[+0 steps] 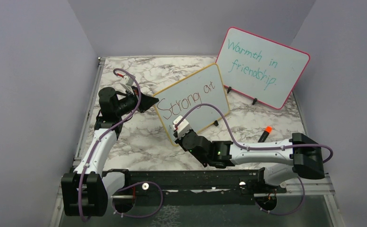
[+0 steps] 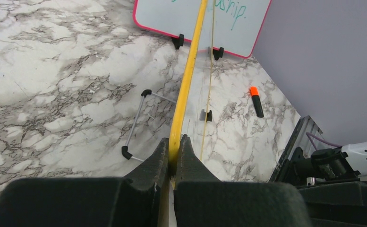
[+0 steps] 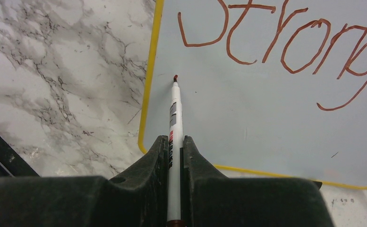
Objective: Write a sentence on the whiteboard
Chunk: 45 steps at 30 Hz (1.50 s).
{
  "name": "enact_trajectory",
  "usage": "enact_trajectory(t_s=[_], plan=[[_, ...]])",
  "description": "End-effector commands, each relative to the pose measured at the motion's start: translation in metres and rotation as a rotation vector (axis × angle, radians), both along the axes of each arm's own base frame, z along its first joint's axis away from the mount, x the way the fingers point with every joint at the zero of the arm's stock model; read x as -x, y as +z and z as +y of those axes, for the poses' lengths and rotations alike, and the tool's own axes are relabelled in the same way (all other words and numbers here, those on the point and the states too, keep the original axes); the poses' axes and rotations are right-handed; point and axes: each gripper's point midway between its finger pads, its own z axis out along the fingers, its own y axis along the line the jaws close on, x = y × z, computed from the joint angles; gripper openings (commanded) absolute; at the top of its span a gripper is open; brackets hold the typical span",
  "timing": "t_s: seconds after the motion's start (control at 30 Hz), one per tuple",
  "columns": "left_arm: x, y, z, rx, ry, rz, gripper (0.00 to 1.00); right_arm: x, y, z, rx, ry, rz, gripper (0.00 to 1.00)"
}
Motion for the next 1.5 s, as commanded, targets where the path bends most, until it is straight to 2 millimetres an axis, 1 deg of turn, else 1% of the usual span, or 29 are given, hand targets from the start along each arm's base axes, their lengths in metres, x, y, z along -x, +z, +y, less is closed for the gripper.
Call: enact_trajectory(t_s=[0.0,0.13,0.23,0.27,0.33,0.7,0.83,1.07,1.2,1.33,1.47], plan=[[-0.013,-0.013,0.014,-0.064,0.076,0.005,0.0,-0.001,-0.003,-0.002,0.02,-0.033,0.019,0.01],[-0.013,-0.013,0.014,-0.064,0.077,0.005,0.0,0.003,-0.014,-0.006,0.049,-0.034,0.047,0.01],[-0.013,-0.012,0.014,-0.066,0.079,0.003,0.0,0.006,-0.019,-0.005,0.047,-0.024,0.071,0.01],[-0.013,-0.012,0.014,-0.065,0.079,0.002,0.0,0.008,-0.025,-0.008,0.07,-0.023,0.083,0.01],[-0.012,-0.012,0.014,-0.065,0.076,0.002,0.0,0.01,-0.029,-0.01,0.083,-0.026,0.093,0.01],[-0.012,-0.013,0.015,-0.07,0.083,0.003,0.0,0.021,-0.044,-0.014,0.123,-0.019,0.134,0.01],[-0.013,-0.013,0.015,-0.072,0.085,0.002,0.0,0.024,-0.047,-0.014,0.125,-0.013,0.143,0.01],[-0.013,-0.014,0.015,-0.072,0.085,0.006,0.0,0.025,-0.039,-0.013,0.105,-0.01,0.133,0.01],[-0.013,-0.014,0.015,-0.071,0.083,0.006,0.0,0.02,-0.026,-0.018,0.073,-0.041,0.106,0.01],[-0.013,-0.014,0.015,-0.072,0.083,0.007,0.0,0.019,-0.012,-0.017,0.023,-0.033,0.082,0.01],[-0.013,-0.015,0.015,-0.072,0.083,0.011,0.0,0.016,-0.009,-0.013,0.01,-0.033,0.067,0.01]])
